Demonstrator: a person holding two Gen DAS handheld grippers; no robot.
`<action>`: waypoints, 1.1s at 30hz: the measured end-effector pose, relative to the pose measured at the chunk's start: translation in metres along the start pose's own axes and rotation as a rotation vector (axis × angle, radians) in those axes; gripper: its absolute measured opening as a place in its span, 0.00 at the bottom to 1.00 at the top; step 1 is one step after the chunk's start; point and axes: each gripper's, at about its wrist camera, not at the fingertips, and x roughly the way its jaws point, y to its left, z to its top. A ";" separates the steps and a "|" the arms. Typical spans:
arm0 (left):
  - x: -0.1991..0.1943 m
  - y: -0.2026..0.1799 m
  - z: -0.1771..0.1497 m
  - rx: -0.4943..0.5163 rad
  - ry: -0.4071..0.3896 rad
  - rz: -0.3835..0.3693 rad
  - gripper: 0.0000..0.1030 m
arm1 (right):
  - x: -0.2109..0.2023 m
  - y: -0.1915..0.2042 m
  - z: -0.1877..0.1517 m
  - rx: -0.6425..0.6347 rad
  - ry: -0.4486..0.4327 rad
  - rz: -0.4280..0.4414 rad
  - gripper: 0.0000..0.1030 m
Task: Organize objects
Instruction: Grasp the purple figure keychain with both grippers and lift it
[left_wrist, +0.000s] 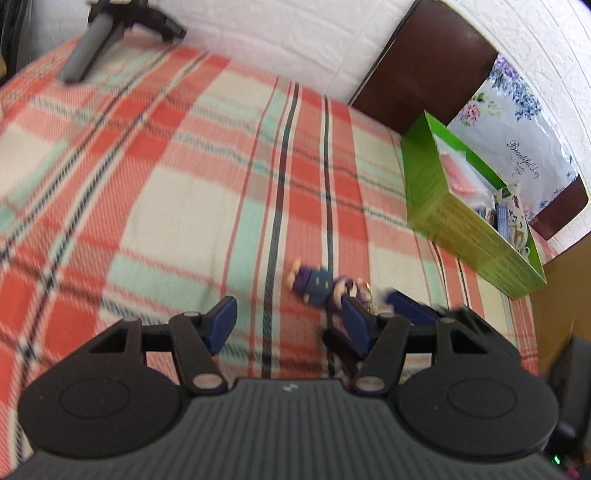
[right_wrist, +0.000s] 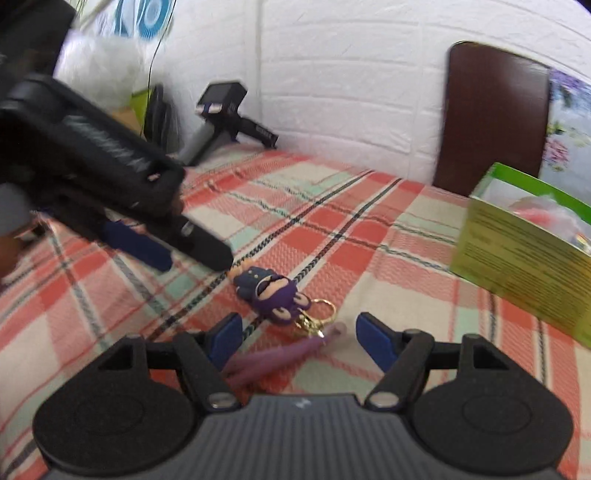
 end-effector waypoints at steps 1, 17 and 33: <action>0.001 0.002 -0.002 -0.013 0.012 -0.013 0.63 | 0.001 0.001 0.000 -0.006 -0.004 0.018 0.34; 0.031 -0.039 -0.024 0.027 0.123 -0.147 0.12 | -0.055 0.018 -0.040 0.032 -0.025 0.069 0.34; -0.005 -0.079 -0.004 0.048 0.059 -0.293 0.09 | -0.078 -0.008 -0.034 0.098 -0.160 0.021 0.27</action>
